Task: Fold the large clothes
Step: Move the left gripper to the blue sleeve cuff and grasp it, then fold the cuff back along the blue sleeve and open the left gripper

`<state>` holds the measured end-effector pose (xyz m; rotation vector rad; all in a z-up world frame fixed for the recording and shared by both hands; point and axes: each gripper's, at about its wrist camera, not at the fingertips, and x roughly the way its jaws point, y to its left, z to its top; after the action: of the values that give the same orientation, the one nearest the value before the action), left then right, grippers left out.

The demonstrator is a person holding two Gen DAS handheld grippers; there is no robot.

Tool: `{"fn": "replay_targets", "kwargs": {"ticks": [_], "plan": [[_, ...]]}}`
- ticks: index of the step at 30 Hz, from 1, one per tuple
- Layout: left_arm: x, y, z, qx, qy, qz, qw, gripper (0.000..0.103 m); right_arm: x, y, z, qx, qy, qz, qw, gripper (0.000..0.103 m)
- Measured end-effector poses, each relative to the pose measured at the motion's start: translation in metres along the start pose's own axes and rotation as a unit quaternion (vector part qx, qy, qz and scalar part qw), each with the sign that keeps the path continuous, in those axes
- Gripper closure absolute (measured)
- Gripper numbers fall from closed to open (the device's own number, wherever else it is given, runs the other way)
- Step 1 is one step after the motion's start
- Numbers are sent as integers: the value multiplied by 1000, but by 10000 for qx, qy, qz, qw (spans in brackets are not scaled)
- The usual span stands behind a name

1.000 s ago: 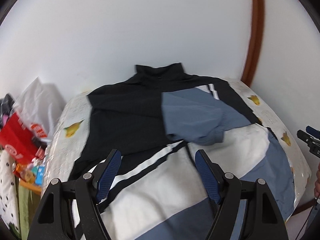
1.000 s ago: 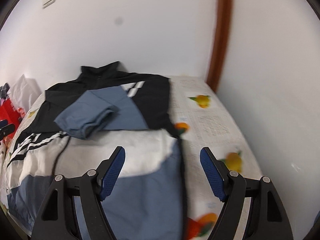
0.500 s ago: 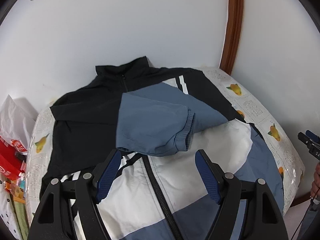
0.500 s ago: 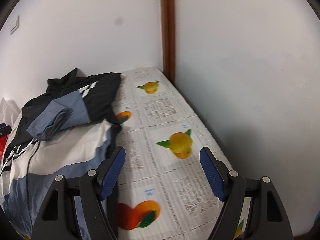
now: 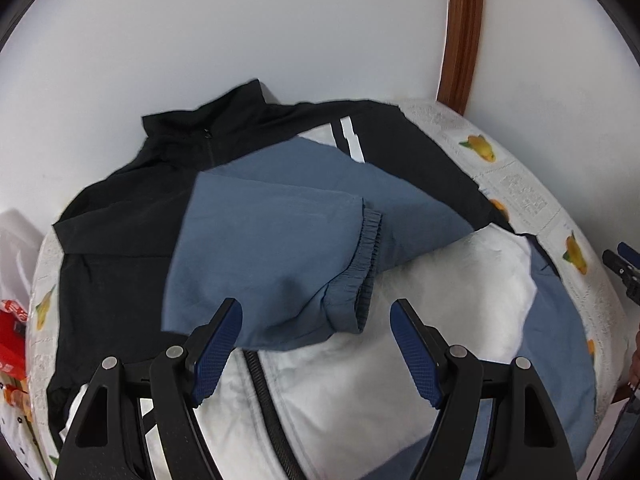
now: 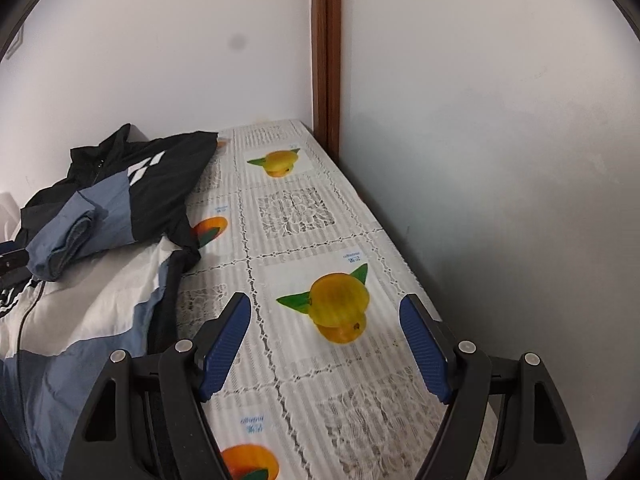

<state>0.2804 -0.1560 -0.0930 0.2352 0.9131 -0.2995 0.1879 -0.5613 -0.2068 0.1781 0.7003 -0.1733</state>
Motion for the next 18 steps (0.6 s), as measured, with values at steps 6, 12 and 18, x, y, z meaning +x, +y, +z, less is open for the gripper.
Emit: {"fn": "replay_targets", "kwargs": {"ticks": [6, 12, 18], "plan": [[32, -8, 2, 81, 161, 57, 9998, 32, 20, -4, 0, -4, 111, 33, 9999, 27], [60, -22, 0, 334, 320, 167, 9988, 39, 29, -6, 2, 22, 137, 43, 9999, 27], [63, -20, 0, 335, 260, 337, 9985, 68, 33, -3, 2, -38, 204, -1, 9998, 27]]}}
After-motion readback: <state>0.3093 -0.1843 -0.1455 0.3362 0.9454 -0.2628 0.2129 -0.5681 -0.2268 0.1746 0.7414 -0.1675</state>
